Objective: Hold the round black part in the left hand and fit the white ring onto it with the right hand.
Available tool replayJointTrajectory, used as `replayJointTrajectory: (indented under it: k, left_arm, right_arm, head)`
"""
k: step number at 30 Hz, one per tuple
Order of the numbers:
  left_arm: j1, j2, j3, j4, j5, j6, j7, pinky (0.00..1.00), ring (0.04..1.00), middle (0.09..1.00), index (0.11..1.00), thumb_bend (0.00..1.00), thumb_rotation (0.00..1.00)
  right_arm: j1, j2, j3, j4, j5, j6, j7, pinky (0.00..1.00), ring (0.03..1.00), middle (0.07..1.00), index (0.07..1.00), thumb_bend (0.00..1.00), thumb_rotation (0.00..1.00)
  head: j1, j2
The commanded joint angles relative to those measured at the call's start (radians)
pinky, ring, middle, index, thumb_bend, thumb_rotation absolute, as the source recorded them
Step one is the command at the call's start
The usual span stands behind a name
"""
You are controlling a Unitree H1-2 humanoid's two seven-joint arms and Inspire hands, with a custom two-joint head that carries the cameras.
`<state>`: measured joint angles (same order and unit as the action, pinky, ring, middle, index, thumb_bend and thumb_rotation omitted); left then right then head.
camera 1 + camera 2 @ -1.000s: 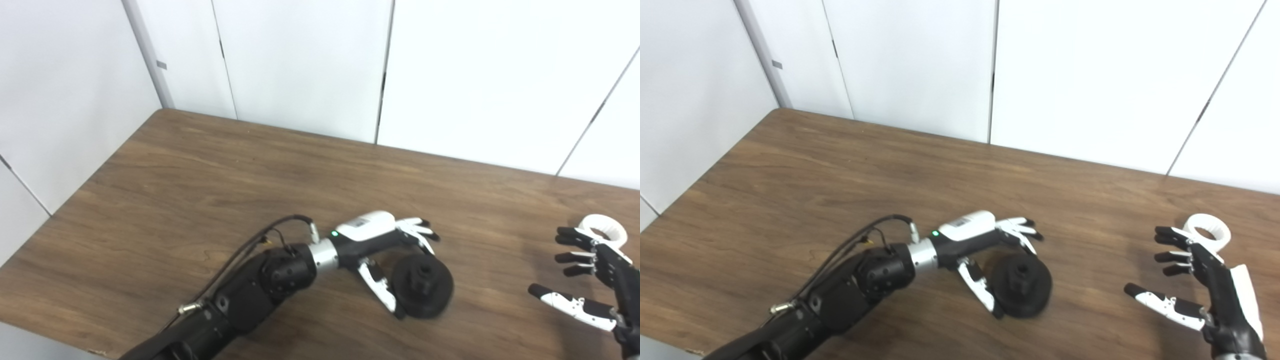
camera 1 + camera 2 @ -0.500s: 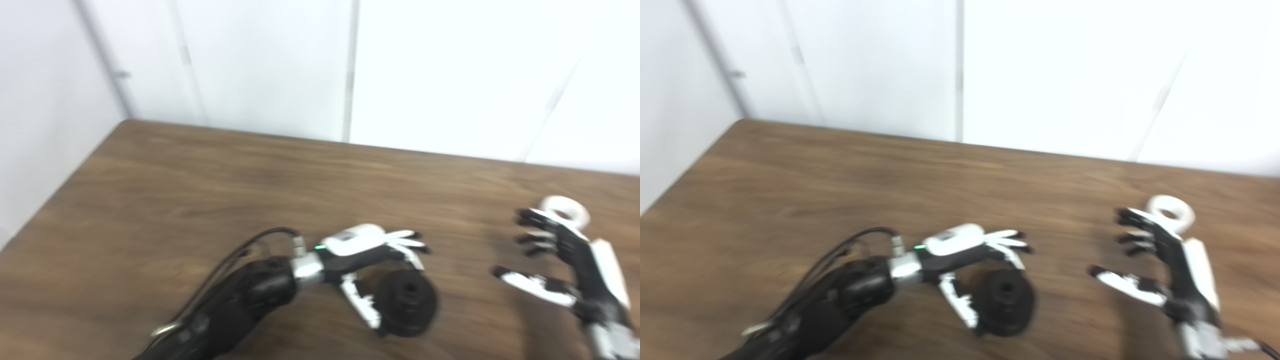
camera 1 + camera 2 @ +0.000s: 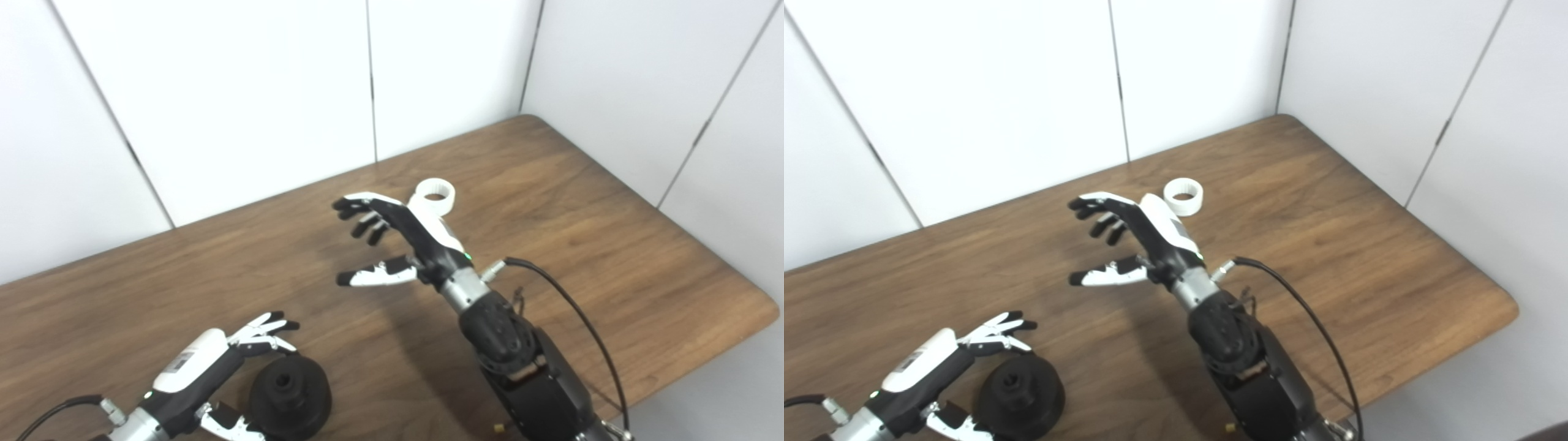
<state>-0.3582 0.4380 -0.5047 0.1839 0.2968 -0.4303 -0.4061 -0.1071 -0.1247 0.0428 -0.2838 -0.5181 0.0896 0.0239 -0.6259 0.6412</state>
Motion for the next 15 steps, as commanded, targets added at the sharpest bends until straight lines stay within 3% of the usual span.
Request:
replayJointTrajectory:
  k: [1,8,15]
  left_arm:
    - [0.013,0.054,-0.009,0.06,0.022,0.022,-0.077,0.82,0.985,0.911,0.492,0.52,0.07]
    - [0.015,0.058,-0.004,0.08,0.019,-0.016,-0.07,0.82,0.979,0.904,0.491,0.52,0.07]
    - [0.022,0.056,0.001,0.064,0.019,-0.003,-0.073,0.82,0.979,0.903,0.491,0.52,0.07]
  right_arm:
    - [-0.071,-0.004,-0.005,-0.019,-0.017,-0.003,-0.027,0.48,0.591,0.71,0.735,0.63,0.19]
    - [-0.172,-0.054,-0.03,-0.009,-0.037,0.038,-0.006,0.5,0.597,0.715,0.743,0.63,0.18]
    - [-0.256,-0.204,-0.01,0.013,-0.206,0.108,0.046,0.51,0.627,0.719,0.743,0.64,0.26]
  head:
    - [-0.044,-0.023]
    - [-0.045,-0.039]
    - [-0.04,-0.04]
